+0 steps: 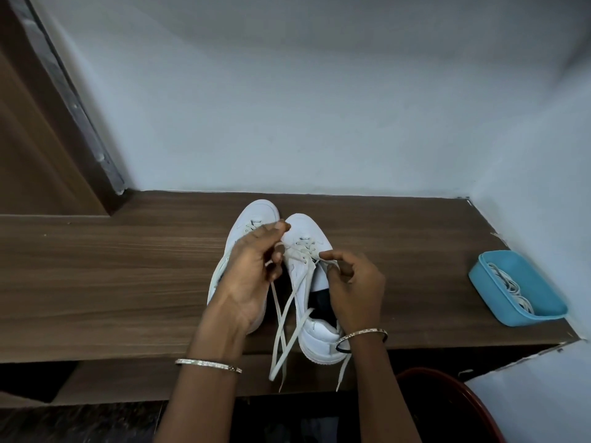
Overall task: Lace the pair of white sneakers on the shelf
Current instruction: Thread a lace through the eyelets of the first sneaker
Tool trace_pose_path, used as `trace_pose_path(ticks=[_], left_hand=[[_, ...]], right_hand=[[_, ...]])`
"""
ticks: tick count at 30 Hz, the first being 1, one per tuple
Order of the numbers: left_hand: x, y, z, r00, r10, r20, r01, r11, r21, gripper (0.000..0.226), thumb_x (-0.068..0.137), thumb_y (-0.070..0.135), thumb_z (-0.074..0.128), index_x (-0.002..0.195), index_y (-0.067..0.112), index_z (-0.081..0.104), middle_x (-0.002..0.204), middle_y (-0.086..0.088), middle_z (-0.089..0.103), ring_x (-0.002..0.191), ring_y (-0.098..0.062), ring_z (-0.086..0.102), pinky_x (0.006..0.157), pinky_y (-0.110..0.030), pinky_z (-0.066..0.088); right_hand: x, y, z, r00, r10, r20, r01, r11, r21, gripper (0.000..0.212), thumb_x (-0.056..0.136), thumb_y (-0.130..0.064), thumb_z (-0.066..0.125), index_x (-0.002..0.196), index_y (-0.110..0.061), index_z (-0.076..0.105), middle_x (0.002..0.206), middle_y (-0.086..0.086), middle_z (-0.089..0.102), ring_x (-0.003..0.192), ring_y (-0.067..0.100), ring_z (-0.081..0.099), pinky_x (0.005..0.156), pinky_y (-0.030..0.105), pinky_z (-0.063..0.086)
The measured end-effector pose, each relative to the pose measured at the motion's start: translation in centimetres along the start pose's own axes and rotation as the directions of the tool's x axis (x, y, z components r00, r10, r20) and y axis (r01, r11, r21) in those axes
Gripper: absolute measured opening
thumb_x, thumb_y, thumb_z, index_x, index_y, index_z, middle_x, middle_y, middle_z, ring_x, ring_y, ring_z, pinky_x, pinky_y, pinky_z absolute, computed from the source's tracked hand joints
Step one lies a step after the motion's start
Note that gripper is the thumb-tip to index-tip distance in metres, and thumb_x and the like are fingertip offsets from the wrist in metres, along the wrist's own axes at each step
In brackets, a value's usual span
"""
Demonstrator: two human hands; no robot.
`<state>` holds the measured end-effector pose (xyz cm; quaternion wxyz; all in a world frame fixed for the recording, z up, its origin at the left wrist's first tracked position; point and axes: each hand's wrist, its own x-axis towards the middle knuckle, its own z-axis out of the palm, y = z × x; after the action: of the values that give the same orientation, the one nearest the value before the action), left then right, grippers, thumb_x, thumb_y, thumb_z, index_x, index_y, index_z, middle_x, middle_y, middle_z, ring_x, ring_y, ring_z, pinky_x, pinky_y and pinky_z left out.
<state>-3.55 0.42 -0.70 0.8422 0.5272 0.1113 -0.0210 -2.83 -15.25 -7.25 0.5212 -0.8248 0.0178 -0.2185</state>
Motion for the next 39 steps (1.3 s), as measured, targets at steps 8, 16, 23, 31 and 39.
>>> trace_pose_path(ticks=[8, 16, 23, 31, 39], left_hand=[[-0.7, 3.4, -3.2, 0.925, 0.329, -0.192, -0.367, 0.903, -0.221, 0.017, 0.081, 0.010, 0.067, 0.093, 0.021, 0.070, 0.073, 0.013, 0.063, 0.048, 0.000, 0.037, 0.056, -0.017, 0.031], [-2.6, 6.4, -6.0, 0.908, 0.254, -0.335, -0.363, 0.875, -0.322, 0.017, 0.093, 0.012, 0.061, 0.086, 0.026, 0.067, 0.048, 0.009, 0.037, 0.041, -0.004, 0.031, 0.042, -0.018, 0.028], [-5.0, 9.2, -7.1, 0.856, 0.385, -0.345, -0.465, 0.865, -0.188, 0.028, 0.095, 0.017, 0.059, 0.121, 0.026, 0.065, 0.111, 0.010, 0.073, 0.039, -0.002, 0.030, 0.040, -0.014, 0.024], [-6.0, 13.8, -9.2, 0.871, 0.443, -0.212, -0.369, 0.876, 0.311, 0.024, 0.102, 0.013, 0.048, 0.108, 0.018, 0.070, 0.094, 0.003, 0.077, 0.036, -0.003, 0.025, 0.036, -0.016, 0.019], [-3.5, 5.3, -1.5, 0.986, 0.087, 0.142, -0.166, 0.500, 0.850, 0.014, 0.098, 0.022, 0.057, 0.102, 0.028, 0.069, 0.088, 0.000, 0.075, 0.078, -0.020, 0.071, 0.077, -0.041, 0.060]], right_hand=[[-0.1, 0.1, 0.4, 0.998, -0.020, -0.054, 0.017, 0.998, -0.052, 0.036, 0.079, 0.001, 0.061, 0.088, -0.032, 0.074, 0.094, -0.016, 0.070, 0.091, 0.010, 0.067, 0.082, 0.041, 0.057], [-0.4, -0.3, 0.4, 0.999, 0.003, -0.041, -0.007, 0.995, -0.103, 0.035, 0.078, -0.003, 0.060, 0.089, -0.033, 0.073, 0.093, -0.015, 0.071, 0.088, 0.012, 0.067, 0.079, 0.045, 0.056], [-0.4, -0.8, 0.2, 1.000, 0.005, -0.030, -0.012, 0.970, -0.244, 0.032, 0.082, -0.004, 0.063, 0.094, -0.033, 0.071, 0.097, -0.012, 0.069, 0.098, 0.021, 0.057, 0.081, 0.046, 0.052], [-0.4, -1.2, 0.6, 0.999, 0.027, -0.022, -0.031, 0.981, -0.190, 0.035, 0.084, 0.003, 0.058, 0.095, -0.027, 0.071, 0.097, -0.005, 0.071, 0.092, 0.023, 0.065, 0.078, 0.040, 0.055], [0.6, -2.1, -0.8, 0.974, -0.074, 0.212, 0.176, 0.839, -0.515, 0.024, 0.092, -0.013, 0.060, 0.101, -0.031, 0.072, 0.108, -0.007, 0.066, 0.106, 0.021, 0.058, 0.083, 0.040, 0.045]])
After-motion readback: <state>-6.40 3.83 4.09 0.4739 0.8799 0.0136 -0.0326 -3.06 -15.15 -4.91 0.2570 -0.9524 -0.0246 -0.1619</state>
